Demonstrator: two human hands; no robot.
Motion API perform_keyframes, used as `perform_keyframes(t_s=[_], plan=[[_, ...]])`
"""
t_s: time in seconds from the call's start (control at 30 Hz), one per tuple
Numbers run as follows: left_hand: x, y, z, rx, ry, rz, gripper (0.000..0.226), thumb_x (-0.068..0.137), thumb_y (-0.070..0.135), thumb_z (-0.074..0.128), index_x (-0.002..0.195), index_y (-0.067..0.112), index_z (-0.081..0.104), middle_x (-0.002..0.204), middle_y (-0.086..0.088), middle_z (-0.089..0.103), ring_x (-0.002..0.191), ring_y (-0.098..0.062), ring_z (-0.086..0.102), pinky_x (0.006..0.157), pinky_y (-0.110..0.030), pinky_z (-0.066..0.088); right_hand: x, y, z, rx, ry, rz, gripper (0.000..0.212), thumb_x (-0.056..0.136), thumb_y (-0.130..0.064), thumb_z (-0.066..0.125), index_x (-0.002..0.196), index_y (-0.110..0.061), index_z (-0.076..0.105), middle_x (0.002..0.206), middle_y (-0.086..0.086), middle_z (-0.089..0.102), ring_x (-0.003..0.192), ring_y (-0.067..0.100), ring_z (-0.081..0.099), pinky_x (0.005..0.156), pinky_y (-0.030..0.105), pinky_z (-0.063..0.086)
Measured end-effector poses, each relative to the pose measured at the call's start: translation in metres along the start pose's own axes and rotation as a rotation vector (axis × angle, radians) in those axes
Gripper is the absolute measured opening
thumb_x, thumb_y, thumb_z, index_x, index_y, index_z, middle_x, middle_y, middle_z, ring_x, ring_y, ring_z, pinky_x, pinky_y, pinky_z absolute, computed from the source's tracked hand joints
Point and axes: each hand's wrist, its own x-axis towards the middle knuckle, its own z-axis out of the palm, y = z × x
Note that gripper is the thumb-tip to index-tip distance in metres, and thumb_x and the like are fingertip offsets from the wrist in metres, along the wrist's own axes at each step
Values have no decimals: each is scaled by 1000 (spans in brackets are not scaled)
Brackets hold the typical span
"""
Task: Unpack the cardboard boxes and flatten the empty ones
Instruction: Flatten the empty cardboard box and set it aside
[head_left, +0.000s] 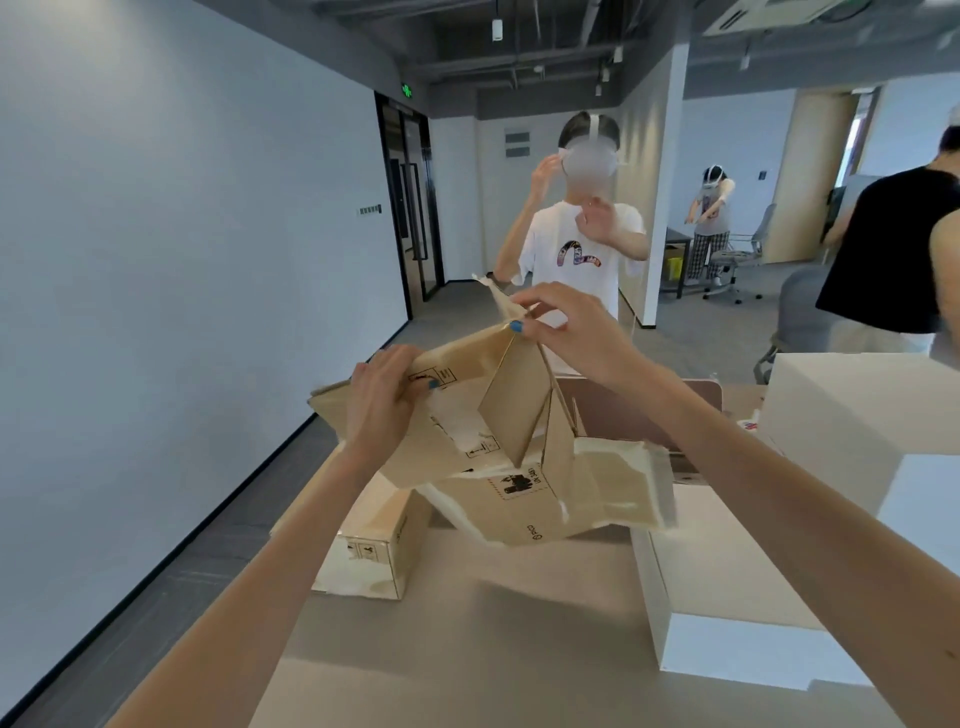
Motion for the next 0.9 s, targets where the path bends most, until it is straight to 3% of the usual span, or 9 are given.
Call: perform_keyframes(t_s=[0.1, 0.2, 0.3, 0.4, 0.53, 0.63, 0.8, 0.9], plan=[[11, 17, -11, 22, 27, 93, 23, 90, 10, 61, 111, 20, 59, 99, 11, 59, 90, -15, 49, 77, -28, 22, 4, -15, -22, -277, -36, -35, 21, 90, -39, 62, 102, -22, 64, 106, -11, 57, 106, 8, 50, 86, 30, 41], [21, 41, -25, 78, 22, 216, 35, 88, 7, 65, 118, 23, 58, 99, 12, 58, 90, -13, 47, 77, -28, 22, 8, -31, -43, -587, -150, -19, 22, 85, -29, 65, 101, -15, 59, 89, -10, 53, 102, 18, 50, 84, 32, 36], [27, 60, -35, 162, -10, 337, 45, 84, 5, 66, 122, 26, 55, 99, 9, 59, 90, -15, 48, 78, -29, 25, 11, -40, -55, -838, -299, 98, 18, 85, -30, 60, 98, -17, 62, 97, 1, 63, 96, 24, 57, 77, 34, 40], [29, 74, -44, 210, -29, 389, 48, 82, 3, 62, 123, 27, 56, 93, 9, 56, 88, -17, 47, 80, -34, 32, 0, -37, -60, -798, -318, 142, 26, 98, -33, 46, 102, -12, 61, 99, 4, 62, 90, 24, 55, 74, 32, 33], [27, 84, -49, 159, -47, 384, 46, 80, 1, 59, 117, 28, 58, 92, 11, 57, 87, -15, 47, 78, -32, 29, -27, -22, -56, -722, -194, 74, 34, 104, -30, 31, 90, -7, 51, 74, 1, 50, 75, 23, 49, 61, 30, 26], [25, 89, -44, 79, -106, 344, 42, 81, 3, 61, 114, 28, 60, 92, 17, 57, 86, -11, 46, 78, -32, 28, -40, -5, -42, -676, -149, 102, 31, 105, -30, 25, 86, -11, 40, 67, -4, 39, 66, 22, 45, 60, 32, 26], [18, 77, -18, -38, -242, 199, 39, 81, 1, 62, 110, 27, 64, 81, 24, 49, 82, 4, 42, 76, -33, 26, -53, 28, -18, -698, -142, 170, 37, 104, -39, 21, 87, -12, 39, 64, -3, 43, 56, 22, 46, 54, 33, 26], [15, 62, 7, -67, -335, 118, 34, 86, 0, 59, 110, 24, 64, 85, 20, 49, 83, 17, 38, 75, -30, 23, -59, 55, 1, -718, -184, 163, 41, 104, -42, 21, 90, -12, 45, 67, -2, 47, 66, 28, 56, 55, 32, 29]])
